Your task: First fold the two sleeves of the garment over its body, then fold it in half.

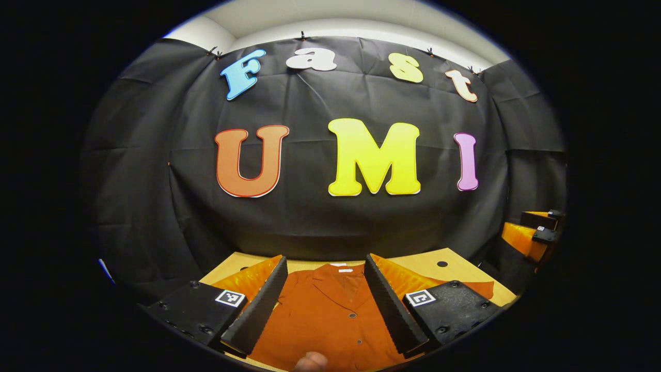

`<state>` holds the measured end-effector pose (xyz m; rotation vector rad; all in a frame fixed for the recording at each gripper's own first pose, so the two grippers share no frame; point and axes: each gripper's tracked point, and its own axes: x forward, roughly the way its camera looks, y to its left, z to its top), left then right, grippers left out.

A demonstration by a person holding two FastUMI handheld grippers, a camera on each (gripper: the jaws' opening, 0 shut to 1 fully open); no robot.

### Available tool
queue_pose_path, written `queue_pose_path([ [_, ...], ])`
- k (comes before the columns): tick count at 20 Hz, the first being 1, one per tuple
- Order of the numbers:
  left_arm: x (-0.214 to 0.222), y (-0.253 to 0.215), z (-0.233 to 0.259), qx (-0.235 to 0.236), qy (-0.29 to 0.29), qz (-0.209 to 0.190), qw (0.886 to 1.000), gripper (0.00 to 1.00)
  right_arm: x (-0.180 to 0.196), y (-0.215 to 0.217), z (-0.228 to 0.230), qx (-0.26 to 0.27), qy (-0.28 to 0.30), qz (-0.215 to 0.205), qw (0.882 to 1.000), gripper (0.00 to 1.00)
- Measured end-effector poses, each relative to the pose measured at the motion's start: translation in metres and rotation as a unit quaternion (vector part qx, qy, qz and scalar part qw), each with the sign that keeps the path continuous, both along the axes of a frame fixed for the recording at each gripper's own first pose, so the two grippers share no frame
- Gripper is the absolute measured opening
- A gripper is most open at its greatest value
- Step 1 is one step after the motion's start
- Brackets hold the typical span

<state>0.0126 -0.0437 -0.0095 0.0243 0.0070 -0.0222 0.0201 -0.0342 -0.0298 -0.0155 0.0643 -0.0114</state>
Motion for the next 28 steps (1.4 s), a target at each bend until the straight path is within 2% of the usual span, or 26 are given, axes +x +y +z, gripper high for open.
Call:
queue_pose_path([
  [7,-0.005,-0.026,-0.013,0.003,0.017,-0.006,1.000,0.97,0.012,-0.061,-0.072,0.011,0.090,-0.052,0.995,0.95],
  [14,-0.019,-0.054,-0.038,0.019,0.052,0.005,0.998,0.97,0.012,-0.165,-0.152,0.005,0.163,-0.119,0.979,0.94],
  [19,-0.029,-0.085,-0.038,0.039,0.047,0.010,0.998,0.97,0.009,-0.215,-0.205,0.019,0.209,-0.131,0.969,0.95],
  [23,-0.036,-0.114,-0.039,0.050,0.043,0.011,0.998,0.97,0.019,-0.239,-0.237,0.043,0.240,-0.132,0.961,0.95],
  [25,-0.038,-0.124,-0.039,0.047,0.043,0.009,0.998,0.97,0.024,-0.254,-0.260,0.058,0.272,-0.141,0.950,0.95],
  [28,-0.041,-0.132,-0.030,0.057,0.030,0.007,0.998,0.98,0.032,-0.265,-0.301,0.098,0.339,-0.157,0.922,0.94],
])
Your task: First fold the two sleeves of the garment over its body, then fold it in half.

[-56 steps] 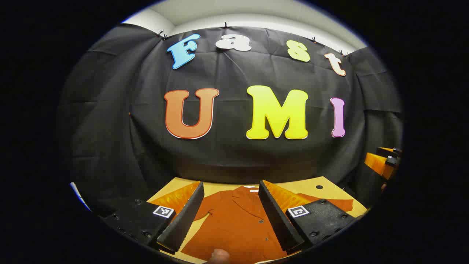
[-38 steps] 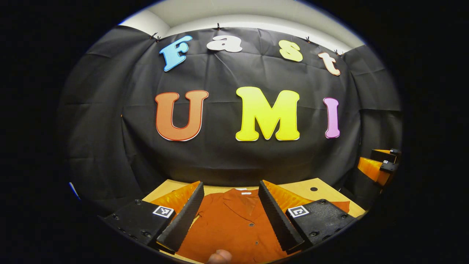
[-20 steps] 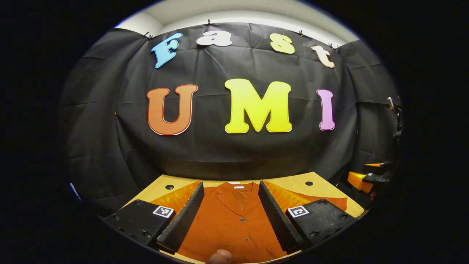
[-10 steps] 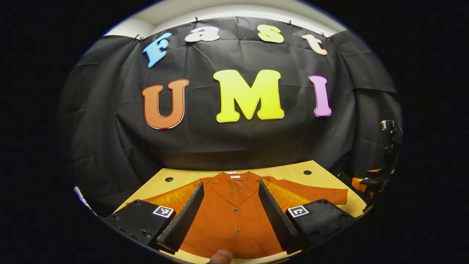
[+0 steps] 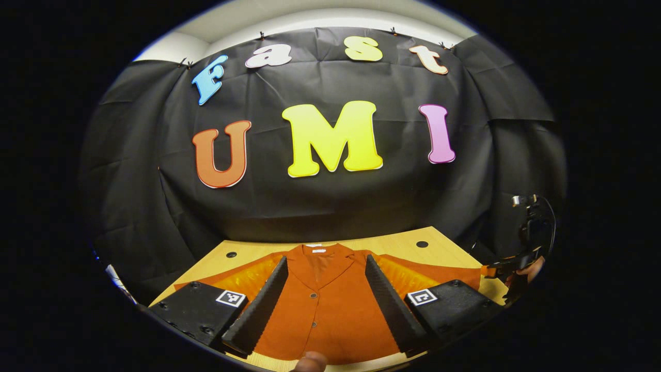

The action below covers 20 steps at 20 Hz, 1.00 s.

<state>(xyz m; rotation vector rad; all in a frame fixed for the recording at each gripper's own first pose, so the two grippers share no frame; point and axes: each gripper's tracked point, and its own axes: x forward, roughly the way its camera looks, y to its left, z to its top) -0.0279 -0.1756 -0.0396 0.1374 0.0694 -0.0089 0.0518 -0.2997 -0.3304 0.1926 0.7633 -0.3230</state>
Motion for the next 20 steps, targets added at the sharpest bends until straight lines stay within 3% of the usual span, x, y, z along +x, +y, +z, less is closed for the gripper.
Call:
queue_pose_path([
  [4,0.008,0.003,0.007,0.002,-0.013,-0.002,1.000,0.99,0.012,-0.006,-0.047,0.041,0.079,-0.025,0.996,0.95],
  [7,0.009,0.008,0.008,0.001,-0.014,-0.003,1.000,0.99,0.008,-0.005,-0.068,0.084,0.151,-0.061,0.983,0.95],
  [9,0.010,0.011,0.004,-0.003,-0.011,-0.009,1.000,0.99,0.017,-0.007,-0.068,0.104,0.166,-0.078,0.978,0.95],
  [17,0.011,0.047,-0.007,-0.032,0.002,0.011,0.999,0.99,0.027,-0.019,-0.069,0.210,0.274,-0.185,0.920,0.98],
  [20,0.012,0.059,-0.012,-0.040,0.006,0.018,0.999,0.99,0.028,-0.020,-0.072,0.196,0.306,-0.184,0.913,0.94],
])
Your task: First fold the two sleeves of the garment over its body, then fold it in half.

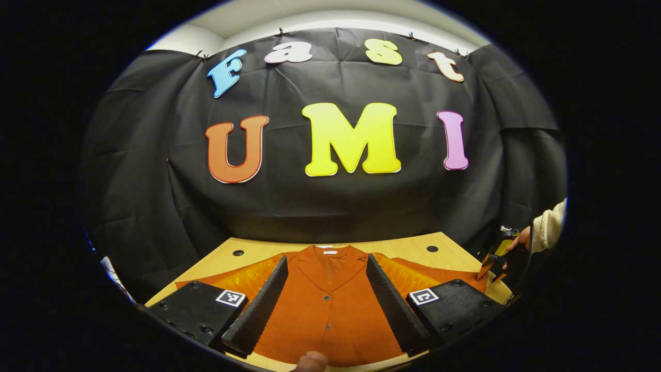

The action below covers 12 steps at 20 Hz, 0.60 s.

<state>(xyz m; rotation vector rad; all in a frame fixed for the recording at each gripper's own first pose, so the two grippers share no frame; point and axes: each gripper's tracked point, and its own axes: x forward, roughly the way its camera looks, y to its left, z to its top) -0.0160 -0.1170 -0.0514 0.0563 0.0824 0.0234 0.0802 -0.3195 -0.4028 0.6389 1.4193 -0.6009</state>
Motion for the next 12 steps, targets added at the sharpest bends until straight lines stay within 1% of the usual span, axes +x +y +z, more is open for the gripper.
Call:
queue_pose_path([
  [2,0.001,0.005,-0.003,-0.007,0.005,0.003,1.000,0.99,0.002,0.002,0.000,-0.012,0.024,0.028,0.999,0.95],
  [3,0.001,0.008,-0.005,-0.009,0.008,0.004,1.000,0.99,0.006,0.002,-0.002,-0.016,0.027,0.030,0.999,0.94],
  [4,0.001,0.010,-0.006,-0.012,0.010,0.003,1.000,0.99,0.008,0.003,-0.002,-0.017,0.029,0.028,0.999,0.96],
  [5,0.001,0.010,-0.008,-0.013,0.012,0.003,1.000,0.99,0.010,0.002,-0.002,-0.012,0.036,0.030,0.999,0.96],
  [8,0.001,0.012,-0.012,-0.016,0.014,-0.002,1.000,0.99,0.009,0.002,-0.001,-0.005,0.041,0.044,0.998,0.96],
  [12,0.001,0.016,-0.011,-0.015,0.013,-0.008,1.000,0.99,0.009,0.002,-0.002,-0.009,0.042,0.037,0.998,0.96],
])
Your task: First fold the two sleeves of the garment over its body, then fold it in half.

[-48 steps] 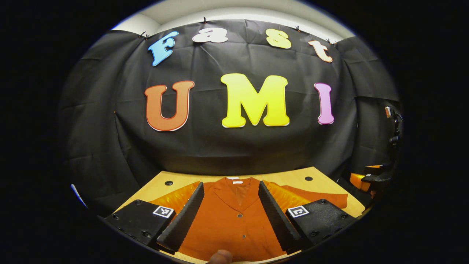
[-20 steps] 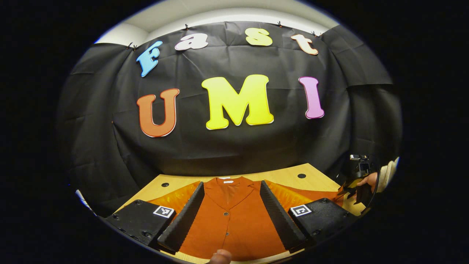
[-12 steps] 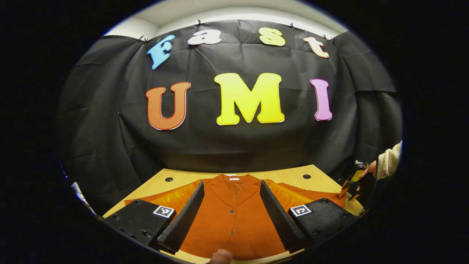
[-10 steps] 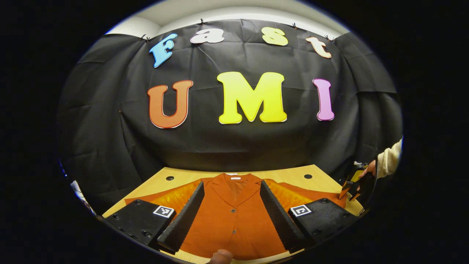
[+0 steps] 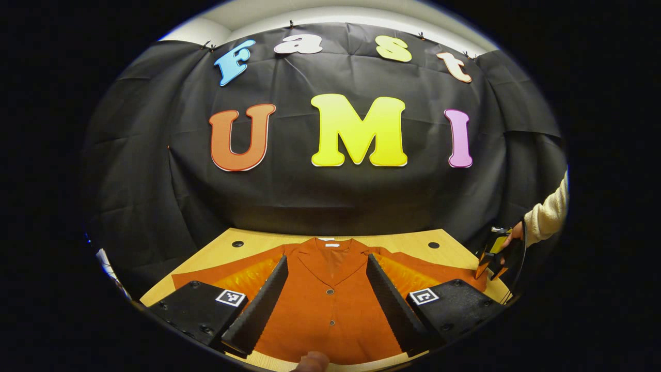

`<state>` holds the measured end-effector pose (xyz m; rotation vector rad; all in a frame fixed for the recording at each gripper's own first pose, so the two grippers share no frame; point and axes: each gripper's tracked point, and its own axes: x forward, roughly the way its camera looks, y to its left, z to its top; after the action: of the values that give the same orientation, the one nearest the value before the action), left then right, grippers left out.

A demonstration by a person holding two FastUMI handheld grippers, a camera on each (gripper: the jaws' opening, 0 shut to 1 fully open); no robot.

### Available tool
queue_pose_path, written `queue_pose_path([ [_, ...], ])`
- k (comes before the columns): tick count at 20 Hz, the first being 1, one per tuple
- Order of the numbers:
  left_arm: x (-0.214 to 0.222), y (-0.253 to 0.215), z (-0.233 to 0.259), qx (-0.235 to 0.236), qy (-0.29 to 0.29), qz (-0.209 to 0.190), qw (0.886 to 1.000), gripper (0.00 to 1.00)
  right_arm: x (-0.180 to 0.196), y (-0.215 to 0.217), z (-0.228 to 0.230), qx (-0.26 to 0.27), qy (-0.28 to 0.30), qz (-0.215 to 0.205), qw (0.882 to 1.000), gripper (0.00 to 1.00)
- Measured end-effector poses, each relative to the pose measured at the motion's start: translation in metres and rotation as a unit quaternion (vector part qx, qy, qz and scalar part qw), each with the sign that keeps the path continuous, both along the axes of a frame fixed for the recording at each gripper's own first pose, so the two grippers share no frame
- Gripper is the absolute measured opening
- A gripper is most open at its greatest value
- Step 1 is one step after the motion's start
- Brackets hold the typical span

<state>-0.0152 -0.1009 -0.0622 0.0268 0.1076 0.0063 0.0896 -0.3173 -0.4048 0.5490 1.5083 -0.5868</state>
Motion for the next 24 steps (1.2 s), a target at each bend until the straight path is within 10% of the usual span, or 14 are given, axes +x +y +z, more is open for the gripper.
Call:
queue_pose_path([
  [9,-0.004,0.031,-0.004,0.002,0.009,0.014,1.000,0.99,0.005,0.005,-0.001,0.005,-0.002,0.024,1.000,0.73],
  [14,-0.006,0.042,-0.003,0.008,0.012,0.020,1.000,0.99,0.012,0.011,0.001,0.003,-0.014,0.035,0.999,0.11],
  [24,0.002,0.042,0.008,0.012,-0.009,-0.004,1.000,0.99,0.012,0.032,0.020,0.030,-0.050,0.015,0.998,0.03],
])
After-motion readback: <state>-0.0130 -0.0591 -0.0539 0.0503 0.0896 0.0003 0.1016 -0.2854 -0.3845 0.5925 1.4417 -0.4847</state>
